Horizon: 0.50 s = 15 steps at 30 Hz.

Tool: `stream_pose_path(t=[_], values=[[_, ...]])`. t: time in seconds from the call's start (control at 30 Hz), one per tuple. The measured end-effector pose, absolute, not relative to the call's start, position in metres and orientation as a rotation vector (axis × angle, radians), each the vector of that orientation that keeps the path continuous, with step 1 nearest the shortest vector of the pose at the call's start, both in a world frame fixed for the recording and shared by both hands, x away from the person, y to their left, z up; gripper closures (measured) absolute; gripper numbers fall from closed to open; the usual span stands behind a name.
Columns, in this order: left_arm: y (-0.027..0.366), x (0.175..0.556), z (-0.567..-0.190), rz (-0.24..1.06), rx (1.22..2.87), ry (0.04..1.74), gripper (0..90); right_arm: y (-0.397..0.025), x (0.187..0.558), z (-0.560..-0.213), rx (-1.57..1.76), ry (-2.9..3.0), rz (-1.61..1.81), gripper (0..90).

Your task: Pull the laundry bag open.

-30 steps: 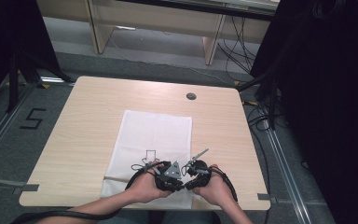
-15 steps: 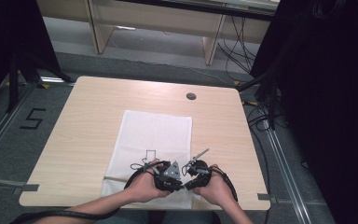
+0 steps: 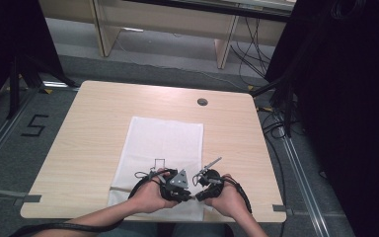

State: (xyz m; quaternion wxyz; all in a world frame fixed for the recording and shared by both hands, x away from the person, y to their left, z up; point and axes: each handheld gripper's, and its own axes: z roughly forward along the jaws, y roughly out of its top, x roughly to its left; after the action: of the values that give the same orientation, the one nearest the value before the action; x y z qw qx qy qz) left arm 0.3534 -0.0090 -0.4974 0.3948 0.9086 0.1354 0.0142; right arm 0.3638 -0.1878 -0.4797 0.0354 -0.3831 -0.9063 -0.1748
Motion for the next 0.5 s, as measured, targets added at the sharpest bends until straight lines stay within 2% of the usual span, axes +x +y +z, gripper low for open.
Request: stream_pose_path(t=[0.5], values=[[-0.0002, 0.3545, -0.4949, 0.03, 2.315, 0.32, 82.0, -0.1879, 0.3641, -0.4799, -1.175, -2.784, -0.542, 90.0]])
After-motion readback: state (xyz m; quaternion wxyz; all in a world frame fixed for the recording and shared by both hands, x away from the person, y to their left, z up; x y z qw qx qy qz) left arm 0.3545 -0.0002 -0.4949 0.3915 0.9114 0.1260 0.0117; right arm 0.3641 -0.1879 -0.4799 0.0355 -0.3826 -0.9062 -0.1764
